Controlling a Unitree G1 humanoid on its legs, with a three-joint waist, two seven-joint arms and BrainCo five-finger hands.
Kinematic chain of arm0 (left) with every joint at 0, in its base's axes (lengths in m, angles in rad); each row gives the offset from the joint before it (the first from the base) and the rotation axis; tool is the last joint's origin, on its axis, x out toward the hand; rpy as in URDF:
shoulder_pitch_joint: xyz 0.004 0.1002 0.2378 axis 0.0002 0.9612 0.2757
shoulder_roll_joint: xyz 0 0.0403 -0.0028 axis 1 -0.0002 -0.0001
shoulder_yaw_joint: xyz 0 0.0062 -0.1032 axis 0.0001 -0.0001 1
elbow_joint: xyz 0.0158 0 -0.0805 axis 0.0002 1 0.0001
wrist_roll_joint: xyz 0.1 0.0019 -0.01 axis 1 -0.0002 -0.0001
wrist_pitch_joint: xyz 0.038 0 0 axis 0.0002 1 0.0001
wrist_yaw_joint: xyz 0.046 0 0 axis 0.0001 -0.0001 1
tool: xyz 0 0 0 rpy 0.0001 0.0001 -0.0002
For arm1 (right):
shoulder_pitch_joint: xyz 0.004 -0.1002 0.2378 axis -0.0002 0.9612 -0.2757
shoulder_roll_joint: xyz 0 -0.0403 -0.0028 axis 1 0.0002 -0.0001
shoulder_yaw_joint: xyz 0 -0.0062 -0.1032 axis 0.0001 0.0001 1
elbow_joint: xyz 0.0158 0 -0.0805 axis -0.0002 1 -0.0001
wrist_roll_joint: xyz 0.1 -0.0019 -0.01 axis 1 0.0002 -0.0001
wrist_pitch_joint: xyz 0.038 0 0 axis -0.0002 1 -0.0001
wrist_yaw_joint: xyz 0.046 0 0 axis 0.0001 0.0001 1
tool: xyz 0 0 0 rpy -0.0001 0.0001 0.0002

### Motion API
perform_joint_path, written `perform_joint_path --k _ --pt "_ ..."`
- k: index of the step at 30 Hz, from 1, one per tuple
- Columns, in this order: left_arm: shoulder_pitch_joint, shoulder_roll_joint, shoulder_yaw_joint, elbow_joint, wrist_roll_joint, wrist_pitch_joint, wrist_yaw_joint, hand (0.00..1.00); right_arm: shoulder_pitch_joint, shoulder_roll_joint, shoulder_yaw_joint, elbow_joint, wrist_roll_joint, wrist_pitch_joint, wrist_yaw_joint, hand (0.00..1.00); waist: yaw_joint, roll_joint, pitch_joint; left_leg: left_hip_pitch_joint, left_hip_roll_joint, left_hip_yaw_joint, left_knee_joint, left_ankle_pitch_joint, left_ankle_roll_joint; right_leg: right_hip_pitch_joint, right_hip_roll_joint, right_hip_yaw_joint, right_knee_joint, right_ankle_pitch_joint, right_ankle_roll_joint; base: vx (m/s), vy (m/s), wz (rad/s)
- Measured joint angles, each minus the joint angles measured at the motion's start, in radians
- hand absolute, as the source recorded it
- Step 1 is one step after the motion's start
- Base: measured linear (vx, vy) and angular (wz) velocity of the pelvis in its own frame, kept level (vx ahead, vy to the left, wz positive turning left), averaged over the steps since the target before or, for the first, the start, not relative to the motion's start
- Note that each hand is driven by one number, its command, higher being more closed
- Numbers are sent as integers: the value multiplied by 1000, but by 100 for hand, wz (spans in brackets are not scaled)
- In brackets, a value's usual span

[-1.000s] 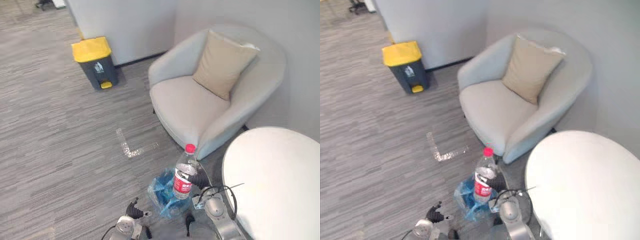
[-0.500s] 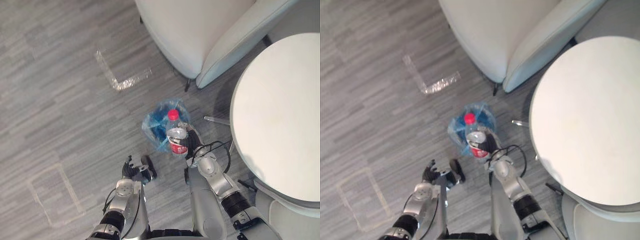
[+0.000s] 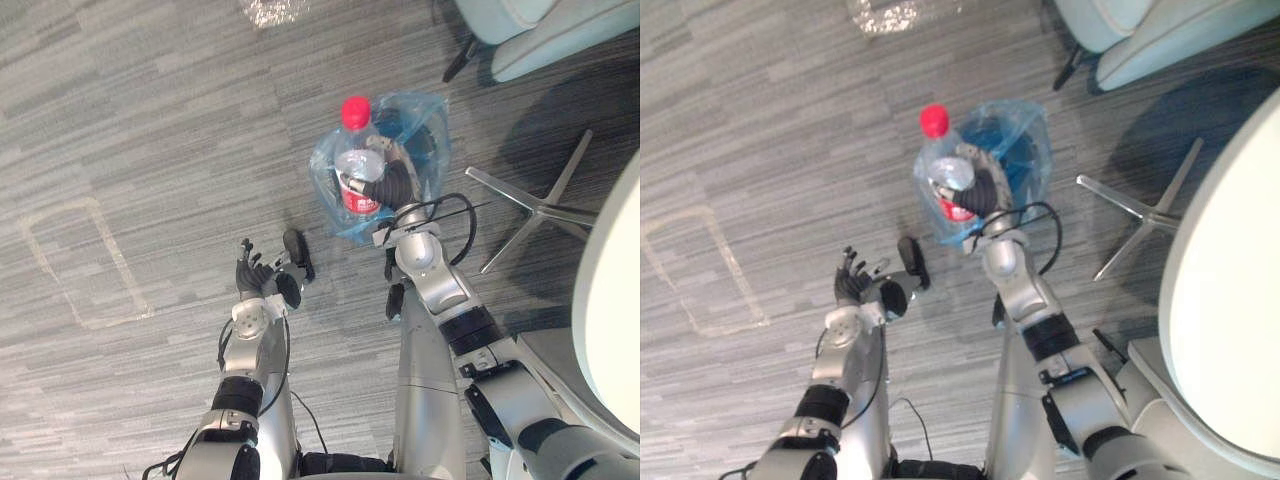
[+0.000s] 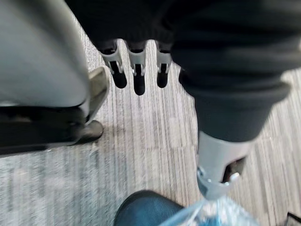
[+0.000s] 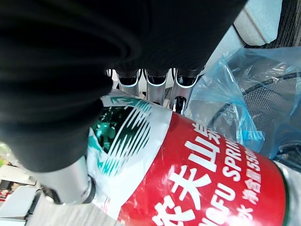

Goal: Gather rubbish on tea table into small bin, then transfer packed bag to large trash can.

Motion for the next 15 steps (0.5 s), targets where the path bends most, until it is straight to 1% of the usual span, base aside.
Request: perform_joint_path --k 3,7,8,9,15 --pt "0 1 0 -3 -1 -1 0 0 -33 -15 -24 41 0 3 -17 100 4 0 0 -6 -6 0 -4 0 0 -7 -6 -3 2 -4 1 15 4 6" --pt "0 1 0 -13 -1 -7 0 0 -50 -40 -46 48 0 3 -37 100 5 0 0 -17 -14 2 -16 -1 -3 -23 -15 -5 0 -7 0 11 0 6" --pt "2 0 0 -11 -1 -19 0 0 -69 -43 -91 91 2 11 -47 100 5 0 0 -17 -16 5 -24 7 4 -27 -17 -7 1 -10 -1 31 -9 3" --pt "2 0 0 -9 -1 -23 0 0 -71 -43 -103 101 4 12 -50 0 4 0 0 -17 -16 5 -25 7 4 -27 -17 -8 0 -10 -1 36 -9 1" --pt "-7 2 0 18 -12 -37 0 0 -74 -55 -114 125 40 13 -63 0 -1 0 -1 -17 -14 4 -24 7 5 -28 -18 -11 0 -11 -1 0 0 0"
